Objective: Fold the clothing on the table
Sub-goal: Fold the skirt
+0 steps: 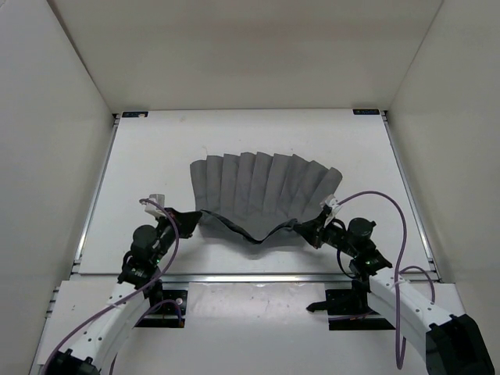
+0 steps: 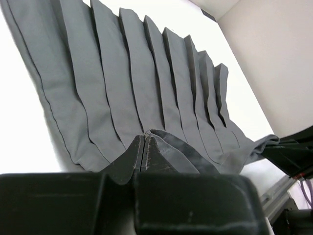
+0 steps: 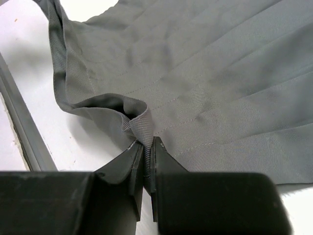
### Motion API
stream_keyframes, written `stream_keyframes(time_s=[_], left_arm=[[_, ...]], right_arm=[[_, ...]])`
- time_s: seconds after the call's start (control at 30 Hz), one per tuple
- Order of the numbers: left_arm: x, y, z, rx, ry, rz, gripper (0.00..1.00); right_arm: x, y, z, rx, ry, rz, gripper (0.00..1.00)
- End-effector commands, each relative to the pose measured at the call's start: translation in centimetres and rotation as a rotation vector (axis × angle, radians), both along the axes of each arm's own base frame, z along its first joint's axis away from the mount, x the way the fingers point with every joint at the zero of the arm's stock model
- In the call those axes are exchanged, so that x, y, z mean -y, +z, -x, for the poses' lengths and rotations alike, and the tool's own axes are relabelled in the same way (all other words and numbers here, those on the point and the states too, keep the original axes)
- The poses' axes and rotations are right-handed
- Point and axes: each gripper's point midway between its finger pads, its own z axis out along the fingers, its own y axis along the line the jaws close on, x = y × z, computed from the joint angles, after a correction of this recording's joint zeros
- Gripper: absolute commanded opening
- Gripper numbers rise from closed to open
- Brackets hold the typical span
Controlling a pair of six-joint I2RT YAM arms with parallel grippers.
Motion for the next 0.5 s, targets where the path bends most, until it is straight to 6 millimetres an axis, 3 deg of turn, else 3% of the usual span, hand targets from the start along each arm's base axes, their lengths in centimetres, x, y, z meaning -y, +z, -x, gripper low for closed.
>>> stream_keyframes(time_s=[0.0,0.1,0.23,0.27,0.33,0.47], left_arm=[[-0.1,-4.7,1.4,-0.101,-0.001,-0.023,0.00],[0.0,-5.0,2.0,-0.116,-0.015,-0.029,0.00],[-0.5,-3.2,2.1,-0.093,0.009,-0.013,0.00],[-0.7,-0.7,1.8,-0.046,0.023,0.008,0.00],[-0.6,1.5,1.6,-0.024,0.014,0.011,0.00],[0.4,5.1,0.5,0.028,-0.025,0.012,0.00]], right_arm=[[0.8,-2.9,0.9,-0.056,-0.026,0.025,0.00],[0.3,-2.3,1.5,-0.092,-0.016,0.011,0.00],[1.1,1.2,0.4,-0.041,-0.080,-0.063,0.00],[1.6,2.0,0.1,-0.040,-0.102,-0.073,0.00],[2.6,4.1,-0.6,-0.005,-0.141,-0.111,0.00],[3.7,6.0,-1.5,-0.077,-0.118,-0.156,0.00]])
